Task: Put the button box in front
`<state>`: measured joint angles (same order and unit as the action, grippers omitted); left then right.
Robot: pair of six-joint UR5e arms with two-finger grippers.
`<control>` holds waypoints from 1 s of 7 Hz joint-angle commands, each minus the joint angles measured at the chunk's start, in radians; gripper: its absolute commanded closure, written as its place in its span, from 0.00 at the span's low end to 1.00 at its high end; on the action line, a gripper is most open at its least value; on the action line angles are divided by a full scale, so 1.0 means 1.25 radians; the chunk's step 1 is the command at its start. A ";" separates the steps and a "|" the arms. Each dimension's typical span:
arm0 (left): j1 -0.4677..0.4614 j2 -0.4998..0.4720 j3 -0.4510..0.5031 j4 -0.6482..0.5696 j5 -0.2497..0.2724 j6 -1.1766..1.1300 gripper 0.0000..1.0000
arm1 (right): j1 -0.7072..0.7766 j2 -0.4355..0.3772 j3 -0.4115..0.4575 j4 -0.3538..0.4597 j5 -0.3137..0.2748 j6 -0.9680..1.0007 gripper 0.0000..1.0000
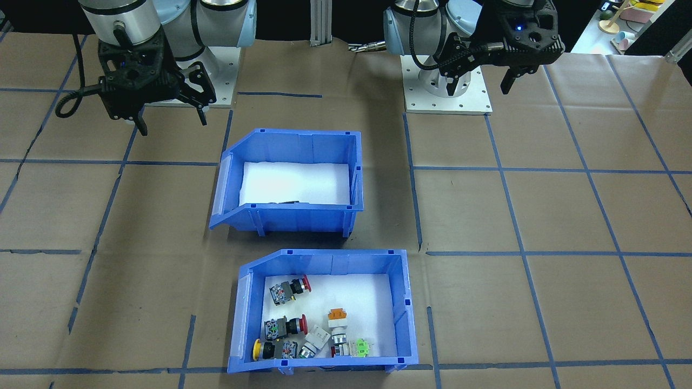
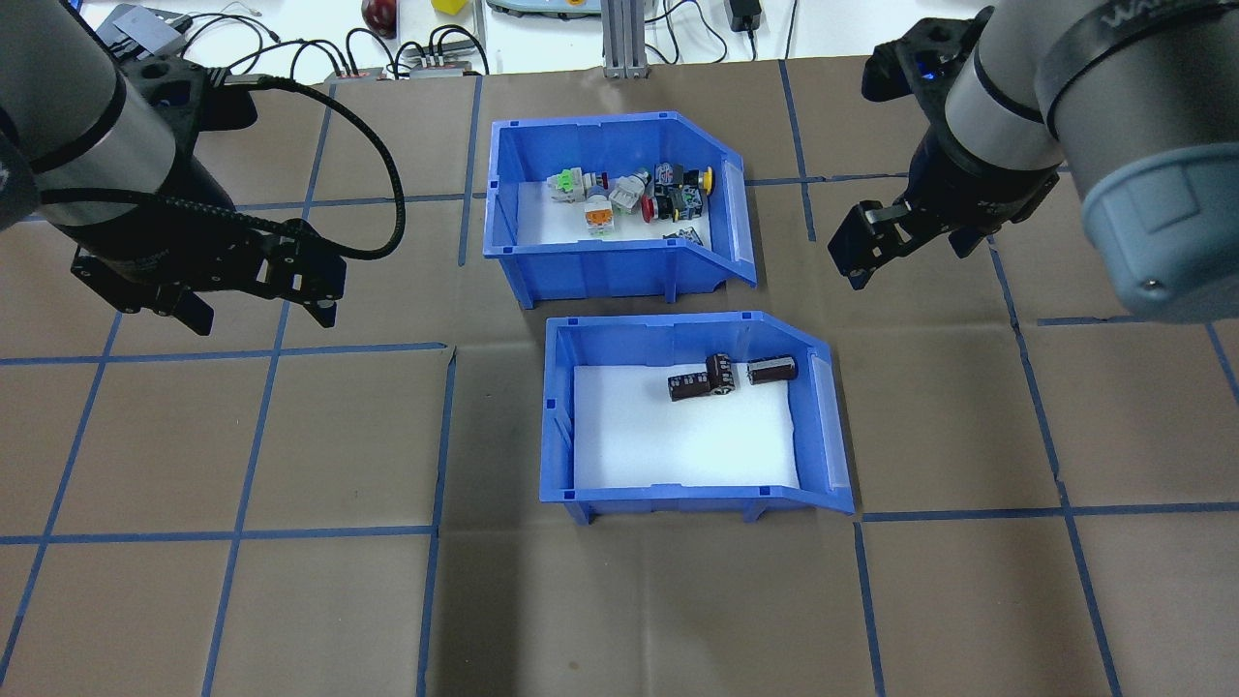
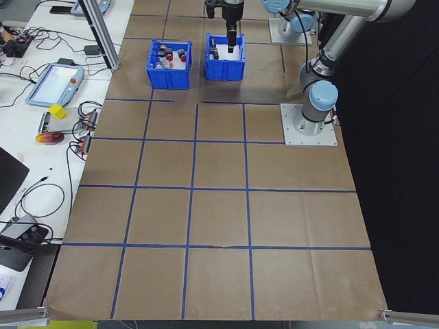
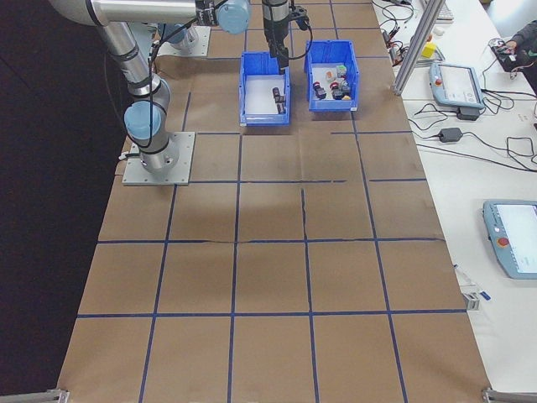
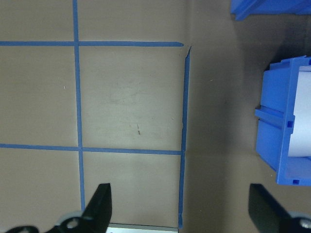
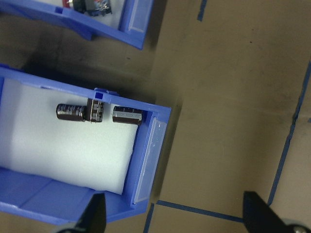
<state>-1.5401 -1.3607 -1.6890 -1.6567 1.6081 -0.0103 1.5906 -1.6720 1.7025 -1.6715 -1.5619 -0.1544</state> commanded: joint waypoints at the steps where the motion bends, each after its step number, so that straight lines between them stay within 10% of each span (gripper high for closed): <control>1: 0.000 0.002 -0.007 0.001 -0.003 0.001 0.00 | -0.006 0.061 -0.078 0.041 -0.003 0.172 0.00; 7: 0.000 0.010 -0.015 0.007 -0.003 -0.002 0.00 | -0.028 0.098 -0.120 0.084 -0.012 0.202 0.00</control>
<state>-1.5401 -1.3489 -1.7064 -1.6476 1.6046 -0.0121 1.5558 -1.5480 1.5528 -1.5661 -1.5767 0.0975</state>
